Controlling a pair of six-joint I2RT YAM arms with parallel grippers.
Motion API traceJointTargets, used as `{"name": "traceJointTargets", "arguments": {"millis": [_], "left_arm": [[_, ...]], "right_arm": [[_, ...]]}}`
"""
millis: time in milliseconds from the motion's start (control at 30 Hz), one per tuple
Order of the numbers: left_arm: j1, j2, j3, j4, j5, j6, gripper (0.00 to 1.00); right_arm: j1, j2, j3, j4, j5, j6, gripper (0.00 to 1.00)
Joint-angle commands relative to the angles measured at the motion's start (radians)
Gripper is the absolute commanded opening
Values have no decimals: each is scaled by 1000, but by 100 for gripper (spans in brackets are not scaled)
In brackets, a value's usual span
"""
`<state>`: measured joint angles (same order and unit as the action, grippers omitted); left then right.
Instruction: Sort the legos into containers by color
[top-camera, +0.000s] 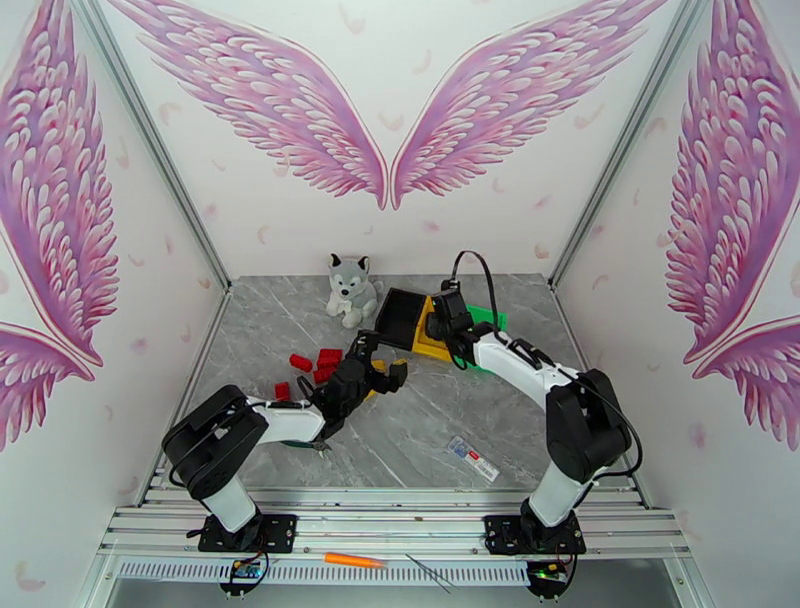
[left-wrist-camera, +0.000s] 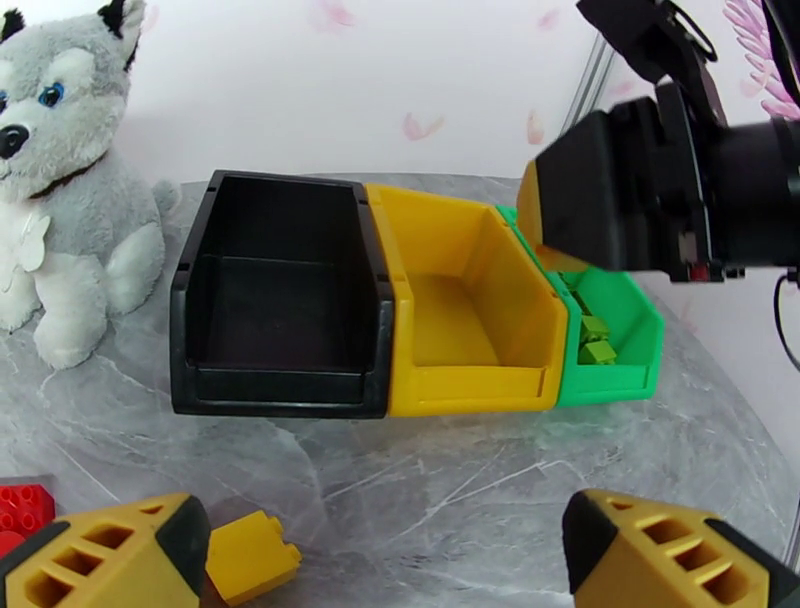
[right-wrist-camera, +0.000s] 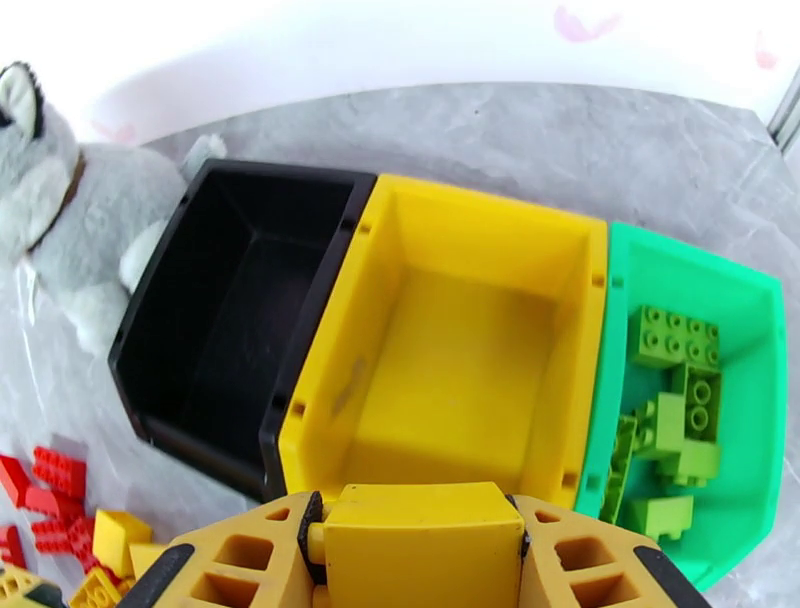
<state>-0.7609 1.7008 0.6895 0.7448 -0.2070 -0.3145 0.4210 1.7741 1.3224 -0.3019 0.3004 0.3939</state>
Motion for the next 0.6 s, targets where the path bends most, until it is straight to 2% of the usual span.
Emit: {"name": "traceJointTargets", "arguments": {"millis": [0, 133, 200, 400, 567], "left_arm": [[3, 11, 32, -21, -23, 25, 99], [18, -5, 17, -18, -22, 18, 99], [25, -17, 3, -14, -23, 14, 99], [54, -60, -53, 0, -20, -13, 99], [125, -100, -129, 40, 32, -85, 99]], "right_arm": [[-26, 64, 69, -73, 6, 11, 40], [-30, 92, 111, -93, 2, 2, 58], [-28, 85, 105, -90, -9, 5, 64], [18, 11, 27, -49, -8, -5, 75], [102, -52, -71, -11, 10, -13, 82]]}}
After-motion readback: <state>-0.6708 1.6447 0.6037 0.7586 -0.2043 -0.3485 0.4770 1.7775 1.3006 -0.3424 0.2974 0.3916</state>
